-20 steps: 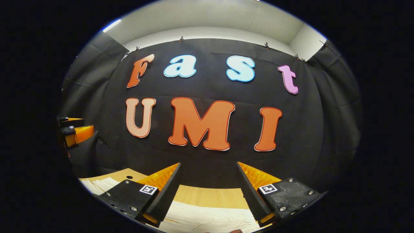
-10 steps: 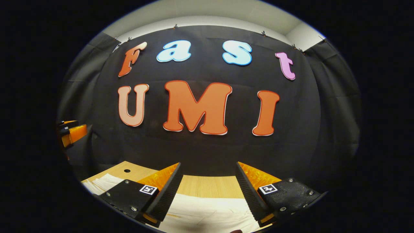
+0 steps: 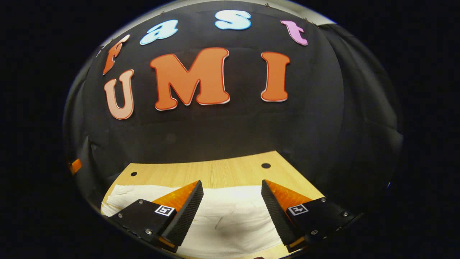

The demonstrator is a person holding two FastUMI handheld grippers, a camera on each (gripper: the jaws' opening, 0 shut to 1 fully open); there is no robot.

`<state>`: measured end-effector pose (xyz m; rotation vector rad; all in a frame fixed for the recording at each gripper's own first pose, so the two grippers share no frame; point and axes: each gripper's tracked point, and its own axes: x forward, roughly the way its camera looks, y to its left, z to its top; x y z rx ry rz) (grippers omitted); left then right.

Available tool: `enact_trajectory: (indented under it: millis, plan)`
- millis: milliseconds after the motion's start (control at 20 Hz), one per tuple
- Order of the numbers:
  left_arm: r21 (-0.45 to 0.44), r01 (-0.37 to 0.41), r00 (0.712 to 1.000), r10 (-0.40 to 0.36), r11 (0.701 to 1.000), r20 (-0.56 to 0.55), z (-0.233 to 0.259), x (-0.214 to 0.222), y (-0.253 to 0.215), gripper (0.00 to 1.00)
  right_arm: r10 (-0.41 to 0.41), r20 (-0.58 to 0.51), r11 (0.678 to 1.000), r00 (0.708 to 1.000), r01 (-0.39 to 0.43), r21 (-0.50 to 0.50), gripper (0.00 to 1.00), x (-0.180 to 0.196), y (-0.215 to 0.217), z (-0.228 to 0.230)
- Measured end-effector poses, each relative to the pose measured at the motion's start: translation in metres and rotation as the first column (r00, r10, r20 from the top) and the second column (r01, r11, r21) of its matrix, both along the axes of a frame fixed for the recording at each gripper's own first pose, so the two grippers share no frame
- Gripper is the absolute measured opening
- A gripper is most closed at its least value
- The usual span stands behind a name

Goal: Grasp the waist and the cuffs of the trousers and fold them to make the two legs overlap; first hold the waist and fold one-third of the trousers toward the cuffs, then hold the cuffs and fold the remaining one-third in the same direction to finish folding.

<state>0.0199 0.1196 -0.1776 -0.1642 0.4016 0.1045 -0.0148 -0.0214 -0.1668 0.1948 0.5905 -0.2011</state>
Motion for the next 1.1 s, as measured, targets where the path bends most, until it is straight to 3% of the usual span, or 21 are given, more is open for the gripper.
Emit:
enact_trajectory:
  millis: [300,500,800,1100]
  plan:
    - [-0.052,-0.086,0.977,0.074,0.995,-0.201,-0.079,-0.033,0.037,0.97,-0.086,-0.266,0.992,0.96,0.108,0.067,0.98,-0.043,-0.033,-0.085]
    - [-0.065,-0.17,0.918,0.135,0.983,-0.374,-0.148,-0.075,0.066,0.97,-0.126,-0.414,0.974,0.901,0.191,0.119,0.97,-0.081,-0.046,-0.14]
    - [-0.153,-0.329,0.828,0.207,0.932,-0.521,-0.207,-0.111,0.103,0.97,-0.214,-0.527,0.91,0.822,0.364,0.199,0.95,-0.12,-0.069,-0.185]
    - [-0.225,-0.454,0.748,0.232,0.862,-0.622,-0.242,-0.148,0.118,0.98,-0.308,-0.601,0.821,0.737,0.525,0.223,0.94,-0.147,-0.099,-0.214]
